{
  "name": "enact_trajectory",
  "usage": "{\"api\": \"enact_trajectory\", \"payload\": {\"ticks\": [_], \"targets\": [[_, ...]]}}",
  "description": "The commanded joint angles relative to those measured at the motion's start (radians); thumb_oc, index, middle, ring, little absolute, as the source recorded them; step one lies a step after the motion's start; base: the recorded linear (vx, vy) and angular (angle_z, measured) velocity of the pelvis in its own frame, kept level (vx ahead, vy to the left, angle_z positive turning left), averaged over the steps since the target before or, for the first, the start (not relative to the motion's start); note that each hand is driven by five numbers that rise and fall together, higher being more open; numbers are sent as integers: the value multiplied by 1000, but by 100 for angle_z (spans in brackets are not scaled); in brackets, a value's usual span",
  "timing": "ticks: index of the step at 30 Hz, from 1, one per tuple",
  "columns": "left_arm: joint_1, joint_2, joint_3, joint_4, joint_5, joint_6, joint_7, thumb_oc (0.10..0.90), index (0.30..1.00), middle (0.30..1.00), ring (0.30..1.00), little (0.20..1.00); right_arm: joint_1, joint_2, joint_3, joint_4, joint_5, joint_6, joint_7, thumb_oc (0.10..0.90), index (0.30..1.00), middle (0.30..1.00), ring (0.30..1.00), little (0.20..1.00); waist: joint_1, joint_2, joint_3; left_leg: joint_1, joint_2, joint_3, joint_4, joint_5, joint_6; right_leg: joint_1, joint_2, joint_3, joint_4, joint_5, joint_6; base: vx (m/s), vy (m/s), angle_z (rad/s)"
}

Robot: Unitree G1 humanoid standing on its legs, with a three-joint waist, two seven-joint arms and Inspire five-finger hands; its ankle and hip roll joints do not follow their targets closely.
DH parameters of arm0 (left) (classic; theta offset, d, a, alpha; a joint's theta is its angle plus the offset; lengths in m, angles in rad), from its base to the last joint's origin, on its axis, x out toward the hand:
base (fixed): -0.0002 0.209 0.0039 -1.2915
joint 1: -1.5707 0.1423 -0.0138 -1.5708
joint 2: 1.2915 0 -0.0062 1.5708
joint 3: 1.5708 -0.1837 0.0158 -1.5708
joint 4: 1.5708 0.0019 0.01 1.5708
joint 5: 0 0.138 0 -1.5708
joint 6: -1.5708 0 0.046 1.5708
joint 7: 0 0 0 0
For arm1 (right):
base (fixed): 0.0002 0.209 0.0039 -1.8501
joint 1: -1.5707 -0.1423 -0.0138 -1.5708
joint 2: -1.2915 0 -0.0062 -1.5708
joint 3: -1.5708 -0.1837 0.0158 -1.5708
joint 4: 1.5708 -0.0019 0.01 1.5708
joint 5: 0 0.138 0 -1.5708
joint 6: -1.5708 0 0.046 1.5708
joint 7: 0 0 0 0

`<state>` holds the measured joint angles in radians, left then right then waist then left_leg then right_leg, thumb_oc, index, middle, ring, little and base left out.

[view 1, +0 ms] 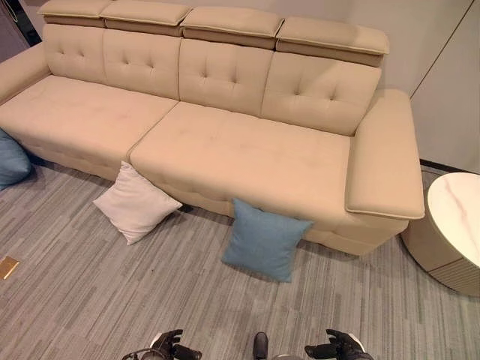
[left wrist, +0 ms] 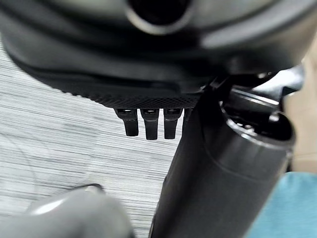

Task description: Pick up all the scattered cushions and arrange them neatly on the sofa.

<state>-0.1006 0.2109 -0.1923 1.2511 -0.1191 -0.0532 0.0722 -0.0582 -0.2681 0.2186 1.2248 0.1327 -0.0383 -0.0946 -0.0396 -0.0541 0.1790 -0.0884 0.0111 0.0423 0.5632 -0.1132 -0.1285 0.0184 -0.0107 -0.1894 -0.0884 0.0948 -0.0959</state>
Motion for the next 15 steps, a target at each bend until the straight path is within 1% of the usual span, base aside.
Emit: {"api": "enact_trajectory", "payload": {"ticks": [1, 2, 3, 4, 5, 6, 7, 8, 9, 10, 11, 13, 15], "targets": [[0, 21, -17, -16, -3, -28, 1, 800, 900, 900, 900, 900, 5, -40, 4, 3, 15, -18, -16, 800, 900, 900, 900, 900, -12, -30, 18, 19, -33, 51, -231, 7, 88, -19, -19, 60, 101, -127, 127, 203, -15, 0], [2, 21, -19, -15, 1, -26, 3, 800, 900, 900, 900, 900, 6, -39, 5, 3, 14, -18, -16, 800, 900, 900, 900, 900, -8, -34, 16, 9, -36, 52, -266, -13, 100, -11, -21, 65, 97, -134, 131, 259, 24, 2], [5, 21, -21, -13, 2, -25, 2, 800, 900, 900, 900, 900, 9, -39, 6, 7, 11, -17, -17, 800, 900, 900, 900, 900, 0, -33, 15, -23, -35, 43, -333, 14, 101, 7, -14, 72, 90, -145, 133, 254, 36, 4], [6, 21, -20, -10, 3, -25, 3, 800, 900, 900, 900, 900, 10, -37, 6, 10, 10, -18, -18, 800, 900, 900, 900, 900, 6, -30, 17, -35, -32, 34, -371, 44, 97, 19, -8, 80, 85, -153, 133, 317, 73, -17], [9, 23, -19, -6, 2, -25, 3, 800, 900, 900, 900, 900, 10, -37, 8, 14, 9, -17, -21, 800, 900, 900, 900, 900, 18, -22, 18, -62, -27, 21, -434, 103, 90, 46, 8, 94, 75, -167, 132, 258, 76, -18], [10, 24, -19, -6, 1, -26, 5, 800, 900, 900, 900, 900, 8, -37, 10, 14, 7, -18, -25, 800, 900, 900, 900, 900, 25, -20, 19, -90, -27, 14, -439, 126, 87, 58, 14, 102, 74, -176, 132, 197, 64, -24], [10, 24, -19, -6, 1, -26, 5, 800, 900, 900, 900, 900, 8, -37, 10, 14, 7, -18, -25, 800, 900, 900, 900, 900, 25, -20, 20, -89, -28, 14, -438, 125, 87, 59, 13, 102, 74, -177, 132, 132, 61, -19], [13, 22, -17, -1, 2, -26, 2, 800, 900, 900, 900, 900, 10, -35, 8, 13, 7, -17, -21, 800, 900, 900, 900, 900, 29, -13, 15, -75, -27, 13, -472, 126, 91, 70, 19, 114, 74, -185, 133, 244, 138, -33], [21, 23, -12, 8, 8, -21, 2, 800, 900, 900, 900, 900, 16, -30, 7, 12, 2, -16, -18, 800, 900, 900, 900, 900, 28, -11, -2, -54, -32, 10, -492, 130, 97, 84, 14, 122, 81, -194, 137, 244, 139, -42], [22, 23, -12, 8, 8, -22, 2, 800, 900, 900, 900, 900, 16, -30, 7, 12, 2, -16, -18, 800, 900, 900, 900, 900, 29, -12, -1, -52, -33, 11, -493, 130, 97, 85, 14, 123, 81, -194, 137, 247, 148, -50], [25, 24, -7, 12, 10, -19, 3, 800, 900, 900, 900, 900, 17, -26, 9, 11, -2, -16, -18, 800, 900, 900, 900, 900, 29, -11, -8, -41, -36, 10, -502, 128, 102, 84, 9, 128, 92, -198, 142, 193, 144, -51], [23, 29, -4, 11, 16, -17, 2, 800, 900, 900, 900, 900, 6, -20, 9, -5, -7, -17, -17, 800, 900, 900, 900, 900, 33, -8, -27, 12, -50, 29, -533, 106, 126, 65, -19, 142, 166, -204, 173, 258, 220, -51], [23, 29, -4, 12, 16, -17, 2, 800, 900, 900, 900, 900, 6, -20, 9, -6, -7, -17, -17, 800, 900, 900, 900, 900, 34, -8, -26, 13, -50, 30, -534, 106, 127, 64, -20, 143, 167, -205, 173, 75, 77, -35]]}}
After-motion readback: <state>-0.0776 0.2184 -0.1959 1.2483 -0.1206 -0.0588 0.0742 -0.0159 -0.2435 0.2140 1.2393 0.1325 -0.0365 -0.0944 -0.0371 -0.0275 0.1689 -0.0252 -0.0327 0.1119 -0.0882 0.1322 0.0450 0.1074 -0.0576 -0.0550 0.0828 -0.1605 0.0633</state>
